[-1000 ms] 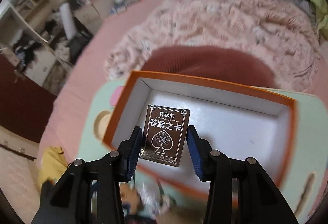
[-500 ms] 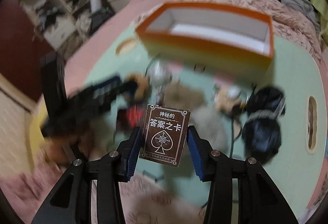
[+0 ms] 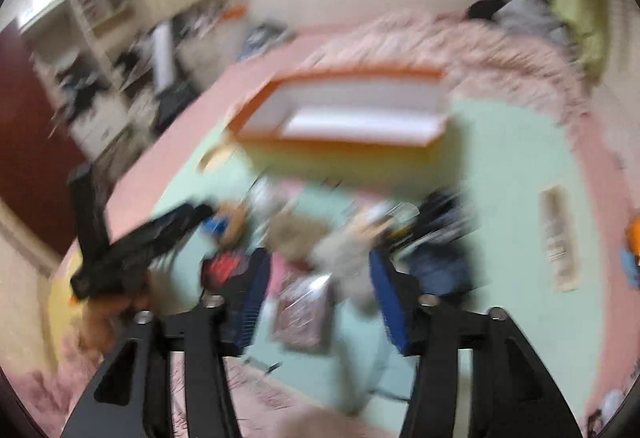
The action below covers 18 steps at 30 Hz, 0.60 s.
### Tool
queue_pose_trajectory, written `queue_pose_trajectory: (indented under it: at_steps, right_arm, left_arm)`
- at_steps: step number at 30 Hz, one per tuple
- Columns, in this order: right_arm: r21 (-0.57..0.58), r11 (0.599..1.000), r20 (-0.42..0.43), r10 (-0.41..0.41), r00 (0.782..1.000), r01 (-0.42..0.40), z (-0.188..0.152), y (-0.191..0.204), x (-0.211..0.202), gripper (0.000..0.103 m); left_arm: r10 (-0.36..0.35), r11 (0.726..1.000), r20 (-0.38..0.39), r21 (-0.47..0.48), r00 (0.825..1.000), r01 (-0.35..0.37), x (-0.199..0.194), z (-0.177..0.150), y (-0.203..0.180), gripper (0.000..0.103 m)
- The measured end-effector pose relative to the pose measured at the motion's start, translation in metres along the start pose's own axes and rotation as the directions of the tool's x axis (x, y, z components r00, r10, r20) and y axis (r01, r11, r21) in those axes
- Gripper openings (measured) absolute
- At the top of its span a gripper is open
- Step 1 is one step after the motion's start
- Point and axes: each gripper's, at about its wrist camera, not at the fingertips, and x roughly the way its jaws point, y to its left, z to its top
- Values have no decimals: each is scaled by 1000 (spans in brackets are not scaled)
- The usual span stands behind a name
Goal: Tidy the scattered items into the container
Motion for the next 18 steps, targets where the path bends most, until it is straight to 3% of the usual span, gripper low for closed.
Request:
queue_pose_trajectory:
  at_steps: [4,9,11,18]
  right_arm:
    - [-48,990,9,-132,991,132,42,0,-3,61]
    - [-131,963,-5,-239,971,237,97,18,51,62]
    - [-111,964,-25,-247,969,242,102,19,71,62]
    - [-122,970,-82,-219,972,208,83,25,101,62]
  left_arm:
    - [47,994,-40,105,998,-43,-4,49,-35,77]
    - [86,986,-108,151,990,-69,29,108,-60,77]
    - [136,982,-141,149,981,-115,45,113,-58,77]
    - [128,984,-187,146,974,-101,58,103,-50,77]
